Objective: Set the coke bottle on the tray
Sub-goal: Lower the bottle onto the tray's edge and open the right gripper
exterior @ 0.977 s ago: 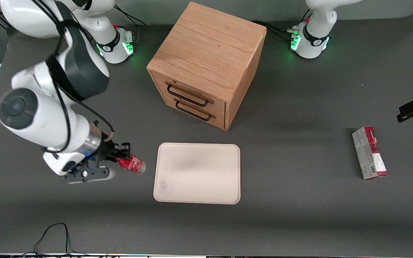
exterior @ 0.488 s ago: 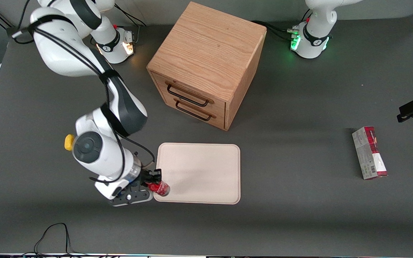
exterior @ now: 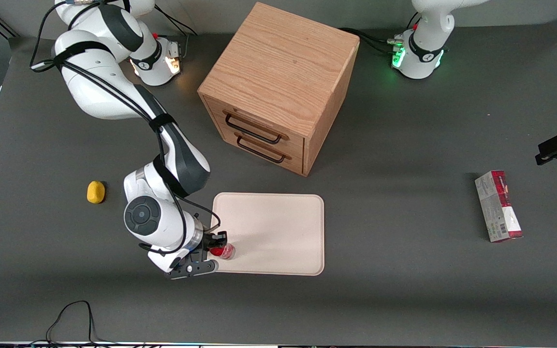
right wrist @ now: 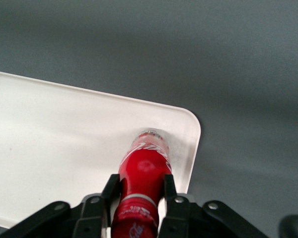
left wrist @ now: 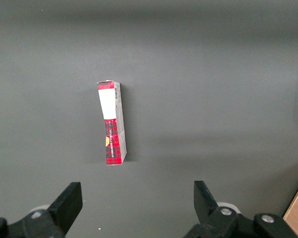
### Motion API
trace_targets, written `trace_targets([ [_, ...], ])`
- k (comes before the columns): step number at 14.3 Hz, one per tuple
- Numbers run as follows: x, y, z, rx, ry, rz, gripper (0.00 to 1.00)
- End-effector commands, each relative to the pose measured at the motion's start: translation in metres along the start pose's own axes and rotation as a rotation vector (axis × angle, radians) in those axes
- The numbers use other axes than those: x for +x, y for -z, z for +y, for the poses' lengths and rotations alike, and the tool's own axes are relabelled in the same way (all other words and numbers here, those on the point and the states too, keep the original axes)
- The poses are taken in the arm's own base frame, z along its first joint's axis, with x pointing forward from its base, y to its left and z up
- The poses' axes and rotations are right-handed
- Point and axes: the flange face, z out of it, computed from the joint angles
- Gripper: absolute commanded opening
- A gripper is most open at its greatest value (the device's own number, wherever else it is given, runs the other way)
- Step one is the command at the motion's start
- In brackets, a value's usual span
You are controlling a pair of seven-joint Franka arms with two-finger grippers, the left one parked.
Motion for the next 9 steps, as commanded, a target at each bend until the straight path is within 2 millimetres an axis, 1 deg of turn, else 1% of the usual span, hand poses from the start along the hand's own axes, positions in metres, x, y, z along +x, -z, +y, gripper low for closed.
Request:
trace_targets([
  [1, -0.001, 0.006, 0.001, -0.023, 0.016, 0.012, 1.00],
  [3, 0.000, 0.022, 0.002, -0.026, 0.011, 0.029, 1.00],
  [5, -0.003, 0.061, -0.001, -0.027, 0.013, 0.052, 1.00],
  [6, -0.010, 0.079, -0.001, -0.039, 0.014, 0.039, 1.00],
  [8, -0.022, 0.122, 0.010, -0.061, 0.001, 0.039, 1.00],
  [9, -0.033, 0.143, 0.016, -0.074, -0.006, 0.025, 1.00],
])
